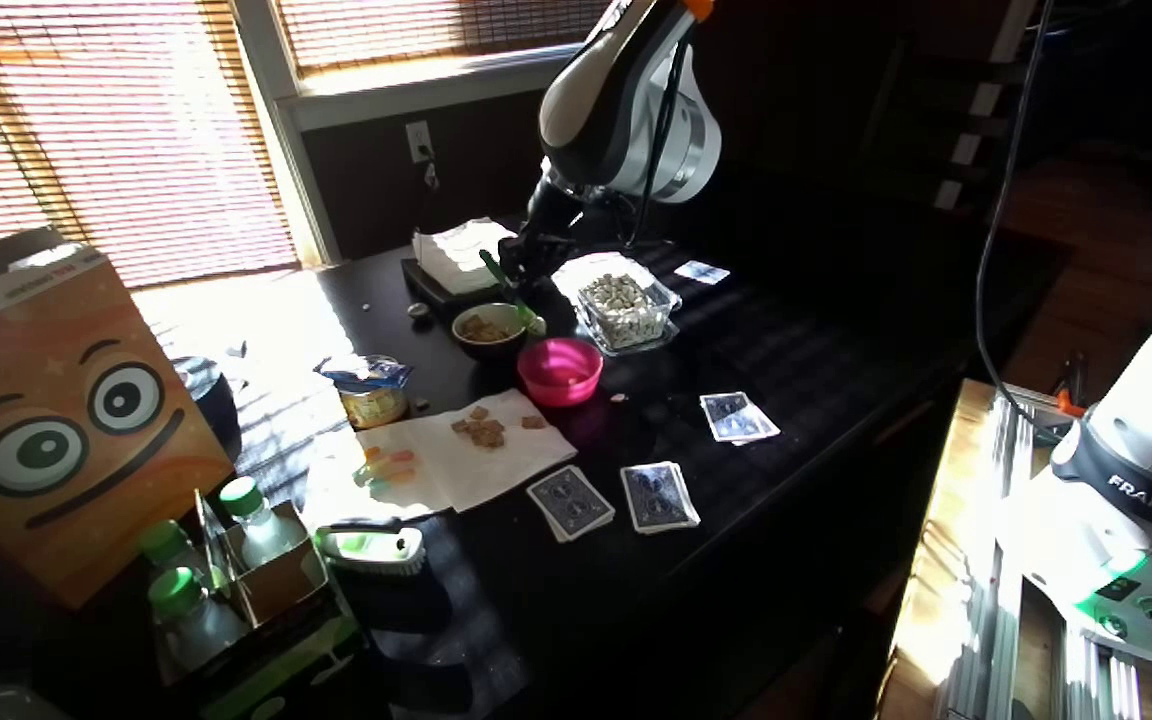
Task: Put the white object on the green spoon, then put the spoon in the pink bowl
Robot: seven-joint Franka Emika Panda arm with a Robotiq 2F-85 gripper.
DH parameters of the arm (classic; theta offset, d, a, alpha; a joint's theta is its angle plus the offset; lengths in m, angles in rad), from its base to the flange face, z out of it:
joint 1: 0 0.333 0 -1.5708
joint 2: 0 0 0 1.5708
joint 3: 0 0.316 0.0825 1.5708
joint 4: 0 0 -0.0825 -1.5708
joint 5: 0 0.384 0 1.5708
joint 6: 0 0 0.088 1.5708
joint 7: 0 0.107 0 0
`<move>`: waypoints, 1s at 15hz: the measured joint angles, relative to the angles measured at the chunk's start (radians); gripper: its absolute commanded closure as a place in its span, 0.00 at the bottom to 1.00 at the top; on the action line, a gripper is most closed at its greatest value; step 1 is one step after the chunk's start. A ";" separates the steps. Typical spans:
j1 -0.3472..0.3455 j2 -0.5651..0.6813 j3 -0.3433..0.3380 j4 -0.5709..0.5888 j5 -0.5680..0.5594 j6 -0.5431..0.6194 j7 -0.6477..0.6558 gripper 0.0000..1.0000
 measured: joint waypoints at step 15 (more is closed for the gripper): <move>-0.515 0.216 0.421 -0.054 -0.247 0.041 -0.223 0.96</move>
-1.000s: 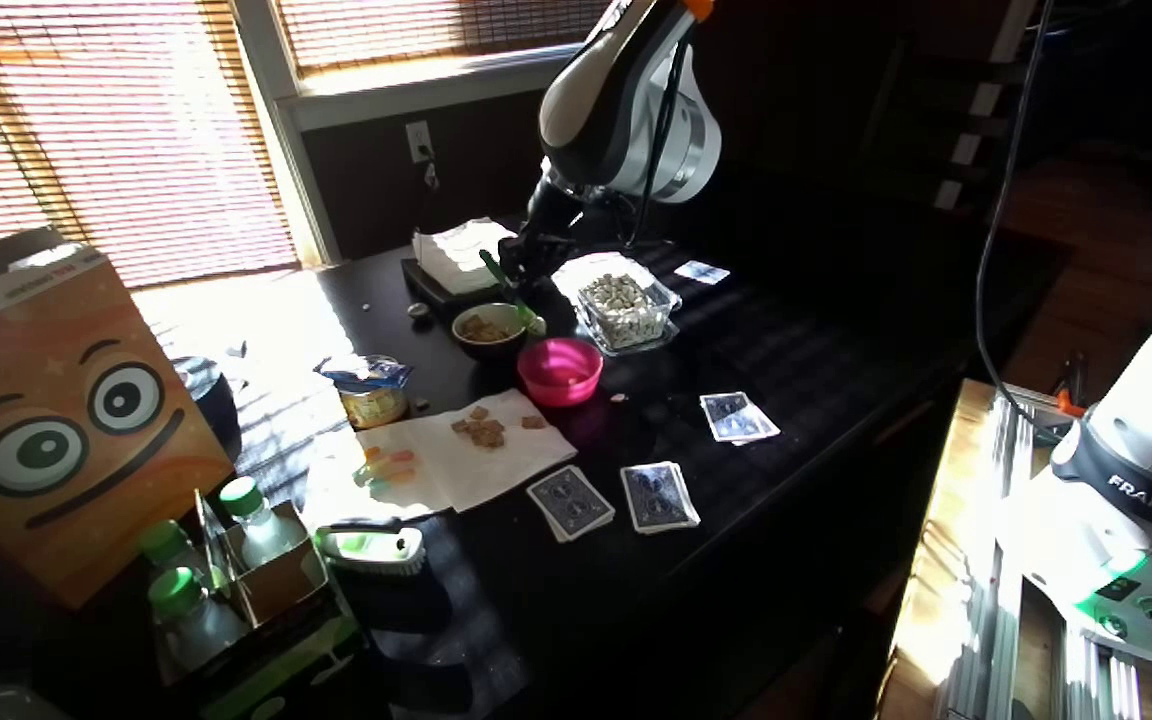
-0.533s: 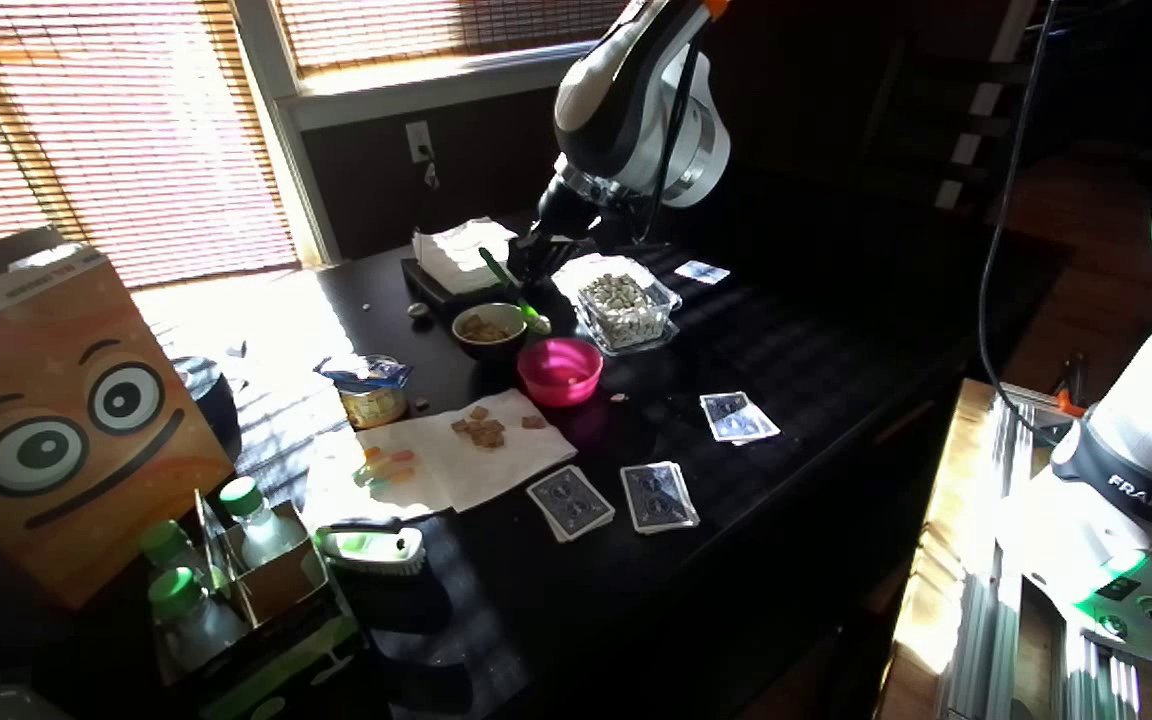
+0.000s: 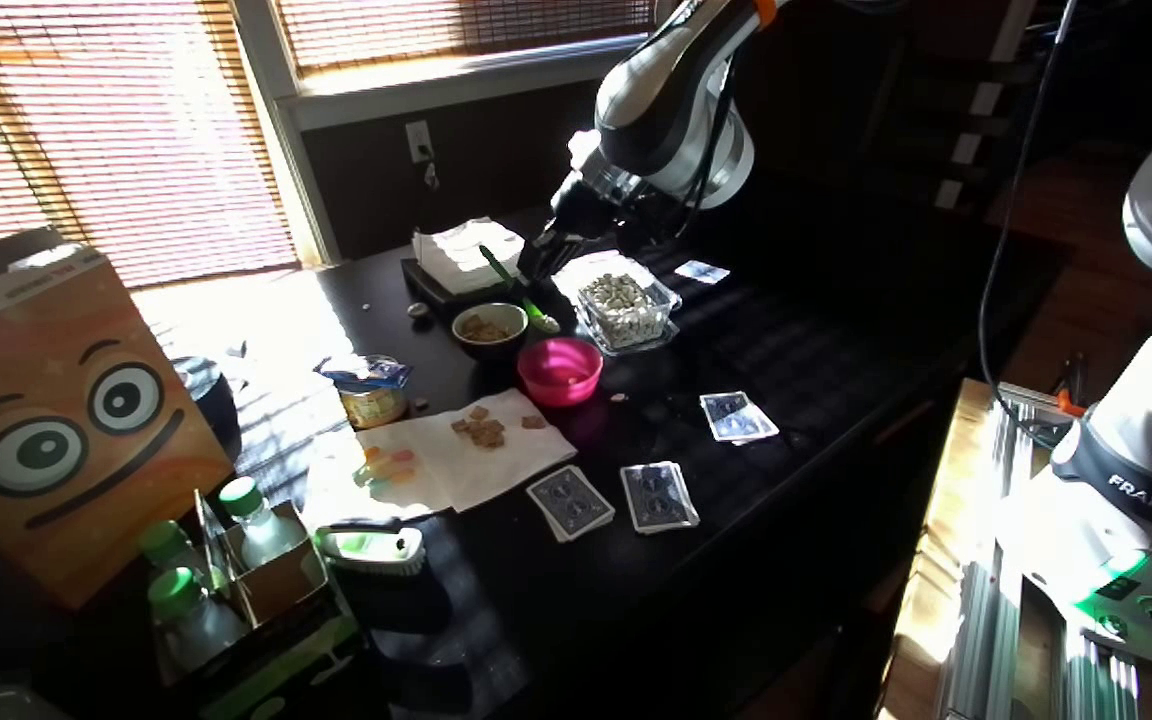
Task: Put the white object on the green spoon, then put the spoon in the pink bowl
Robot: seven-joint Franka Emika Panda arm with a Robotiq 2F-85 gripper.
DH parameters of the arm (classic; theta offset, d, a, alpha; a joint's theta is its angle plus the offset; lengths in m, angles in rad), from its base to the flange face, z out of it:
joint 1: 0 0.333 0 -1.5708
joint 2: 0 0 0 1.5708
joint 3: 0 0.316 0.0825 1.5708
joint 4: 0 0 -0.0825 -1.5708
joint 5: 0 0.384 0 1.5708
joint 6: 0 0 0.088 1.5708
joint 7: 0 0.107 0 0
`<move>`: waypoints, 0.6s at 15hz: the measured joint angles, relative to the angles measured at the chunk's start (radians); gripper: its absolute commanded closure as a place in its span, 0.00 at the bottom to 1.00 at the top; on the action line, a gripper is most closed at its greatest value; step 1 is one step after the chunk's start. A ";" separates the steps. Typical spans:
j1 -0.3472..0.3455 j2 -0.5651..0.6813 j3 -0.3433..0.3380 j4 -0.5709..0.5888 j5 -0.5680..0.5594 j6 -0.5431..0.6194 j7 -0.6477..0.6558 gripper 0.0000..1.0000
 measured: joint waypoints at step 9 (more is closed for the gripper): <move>-0.166 0.155 0.097 -0.041 -0.221 -0.006 0.014 0.96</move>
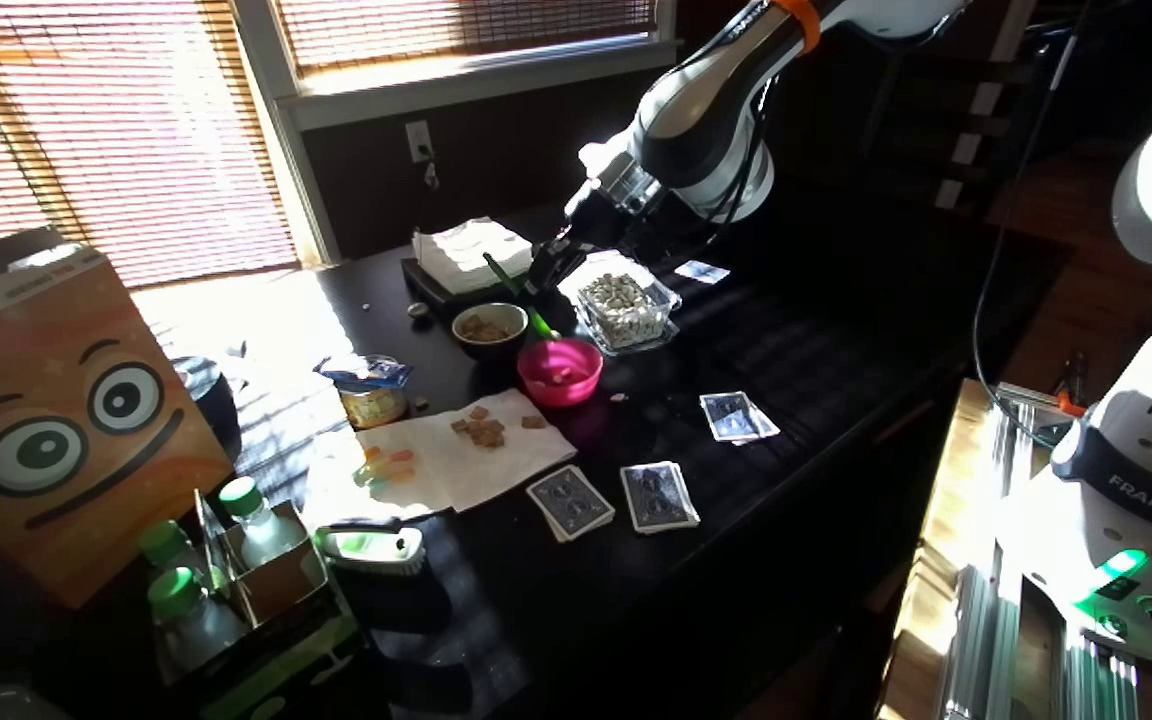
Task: Put the white object on the green spoon, then put the spoon in the pink bowl
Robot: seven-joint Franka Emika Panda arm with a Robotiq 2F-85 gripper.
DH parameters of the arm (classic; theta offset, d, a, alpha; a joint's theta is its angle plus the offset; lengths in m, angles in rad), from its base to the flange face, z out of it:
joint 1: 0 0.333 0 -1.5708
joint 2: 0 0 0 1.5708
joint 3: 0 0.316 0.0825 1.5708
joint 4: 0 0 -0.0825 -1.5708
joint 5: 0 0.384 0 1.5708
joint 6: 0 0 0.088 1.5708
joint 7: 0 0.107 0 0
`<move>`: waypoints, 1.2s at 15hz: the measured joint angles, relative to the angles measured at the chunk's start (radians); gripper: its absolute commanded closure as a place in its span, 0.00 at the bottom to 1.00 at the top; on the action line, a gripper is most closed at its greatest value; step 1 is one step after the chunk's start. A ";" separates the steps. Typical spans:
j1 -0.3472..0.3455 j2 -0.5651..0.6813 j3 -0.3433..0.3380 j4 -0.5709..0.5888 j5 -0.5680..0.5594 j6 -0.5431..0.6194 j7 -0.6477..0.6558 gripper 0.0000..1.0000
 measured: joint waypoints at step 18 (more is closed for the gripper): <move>-0.161 0.248 0.101 -0.031 -0.270 0.042 -0.024 0.96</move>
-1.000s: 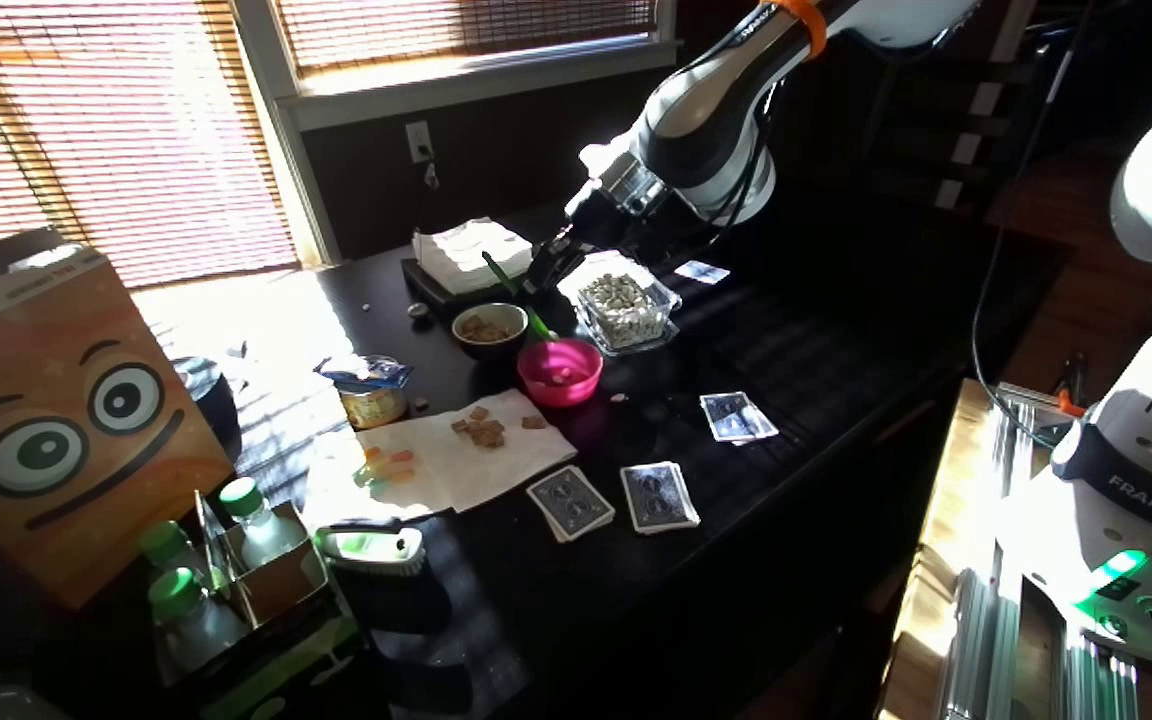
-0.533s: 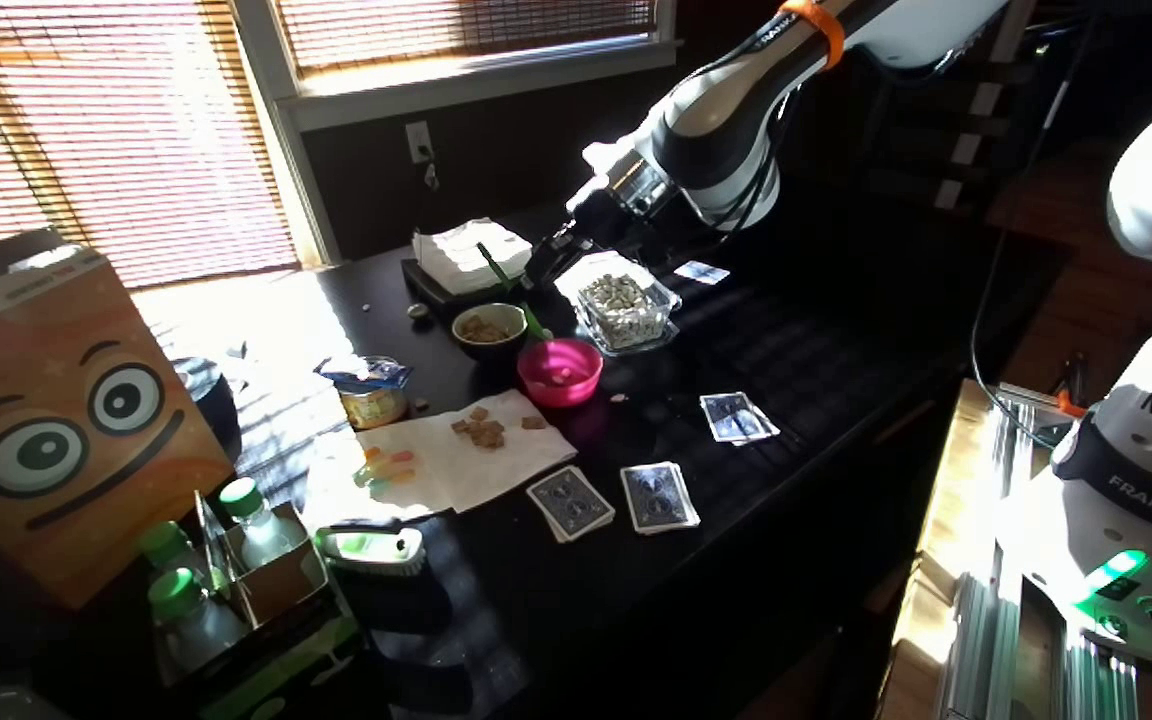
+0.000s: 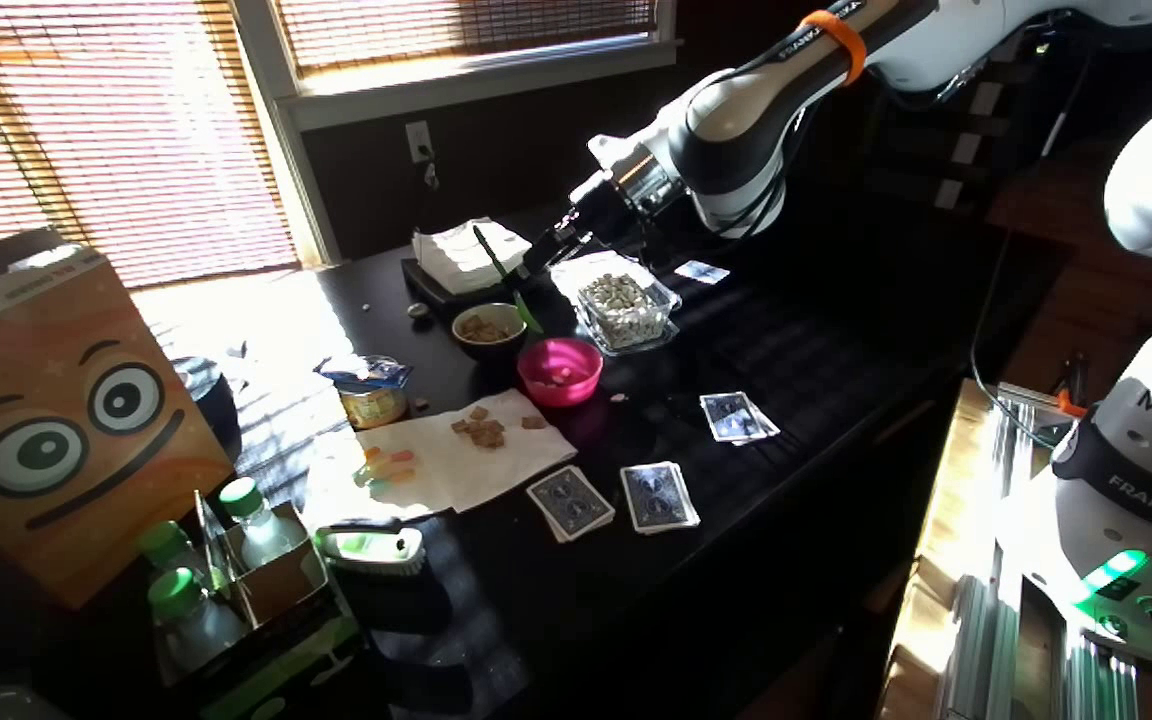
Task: Put the white object on the green spoon, then put the spoon in the pink bowl
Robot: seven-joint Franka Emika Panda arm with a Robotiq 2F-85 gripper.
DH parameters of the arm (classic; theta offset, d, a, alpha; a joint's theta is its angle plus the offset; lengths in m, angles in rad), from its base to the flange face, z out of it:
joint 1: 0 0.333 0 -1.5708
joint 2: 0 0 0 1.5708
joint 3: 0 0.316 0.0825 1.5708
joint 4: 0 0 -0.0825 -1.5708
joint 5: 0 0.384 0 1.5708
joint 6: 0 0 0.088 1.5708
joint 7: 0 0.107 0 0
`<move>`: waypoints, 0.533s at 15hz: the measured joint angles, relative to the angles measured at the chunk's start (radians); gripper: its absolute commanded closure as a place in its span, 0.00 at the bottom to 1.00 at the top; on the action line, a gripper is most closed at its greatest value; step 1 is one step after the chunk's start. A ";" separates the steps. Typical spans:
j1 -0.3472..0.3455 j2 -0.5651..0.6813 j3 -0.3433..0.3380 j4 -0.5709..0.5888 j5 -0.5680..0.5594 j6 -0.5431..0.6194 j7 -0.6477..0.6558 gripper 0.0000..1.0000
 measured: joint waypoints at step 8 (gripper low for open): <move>-0.005 -0.010 0.003 -0.032 -0.026 0.065 0.051 0.96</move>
